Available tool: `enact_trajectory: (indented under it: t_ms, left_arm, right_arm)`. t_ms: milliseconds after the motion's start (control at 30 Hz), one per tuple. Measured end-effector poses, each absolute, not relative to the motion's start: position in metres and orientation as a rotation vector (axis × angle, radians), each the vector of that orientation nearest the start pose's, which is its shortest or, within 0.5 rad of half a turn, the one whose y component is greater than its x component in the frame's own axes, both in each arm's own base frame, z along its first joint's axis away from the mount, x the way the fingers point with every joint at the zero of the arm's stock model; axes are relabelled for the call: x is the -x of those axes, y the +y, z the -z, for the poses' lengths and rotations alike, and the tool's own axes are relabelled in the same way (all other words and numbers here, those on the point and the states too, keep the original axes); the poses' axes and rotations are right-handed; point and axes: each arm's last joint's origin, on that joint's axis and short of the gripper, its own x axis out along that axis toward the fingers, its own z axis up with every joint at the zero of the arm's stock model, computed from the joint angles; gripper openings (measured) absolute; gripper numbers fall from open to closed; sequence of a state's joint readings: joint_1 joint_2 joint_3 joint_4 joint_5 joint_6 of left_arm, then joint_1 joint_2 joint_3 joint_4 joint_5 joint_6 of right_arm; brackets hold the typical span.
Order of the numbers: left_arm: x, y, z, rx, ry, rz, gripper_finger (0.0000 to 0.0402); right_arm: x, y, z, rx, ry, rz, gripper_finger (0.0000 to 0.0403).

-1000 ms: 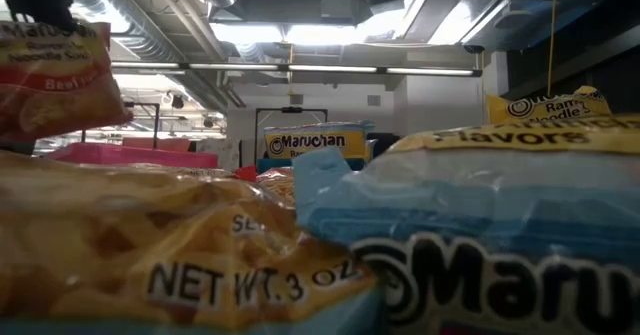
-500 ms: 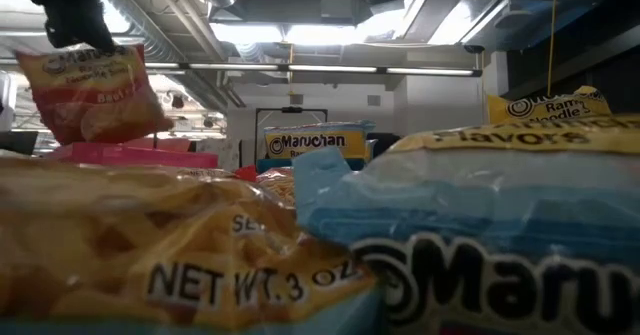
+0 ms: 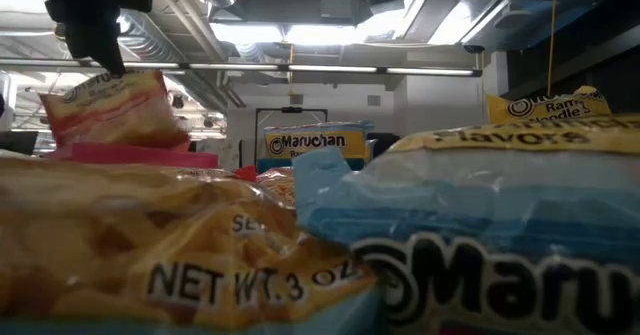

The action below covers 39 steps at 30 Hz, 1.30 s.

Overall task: Sort Maruchan noodles
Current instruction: Put the red noodle pack into the red bin

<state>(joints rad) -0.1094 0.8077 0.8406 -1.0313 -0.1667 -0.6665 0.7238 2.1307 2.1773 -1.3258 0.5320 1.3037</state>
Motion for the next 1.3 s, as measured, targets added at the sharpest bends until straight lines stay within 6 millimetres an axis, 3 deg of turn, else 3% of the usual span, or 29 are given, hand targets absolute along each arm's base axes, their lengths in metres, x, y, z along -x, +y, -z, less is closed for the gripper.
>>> enact_trajectory:
  t_ms: [367,1300]
  left_arm:
    - [-0.135,-0.005,-0.274,0.465,1.02,-0.407,0.0]
    - [-0.165,0.001,-0.246,0.378,1.224,-0.537,0.0]
  right_arm:
    - [-0.331,0.273,-0.31,-0.434,0.908,0.488,0.0067]
    - [-0.334,0.277,-0.311,-0.472,0.882,0.462,0.0067]
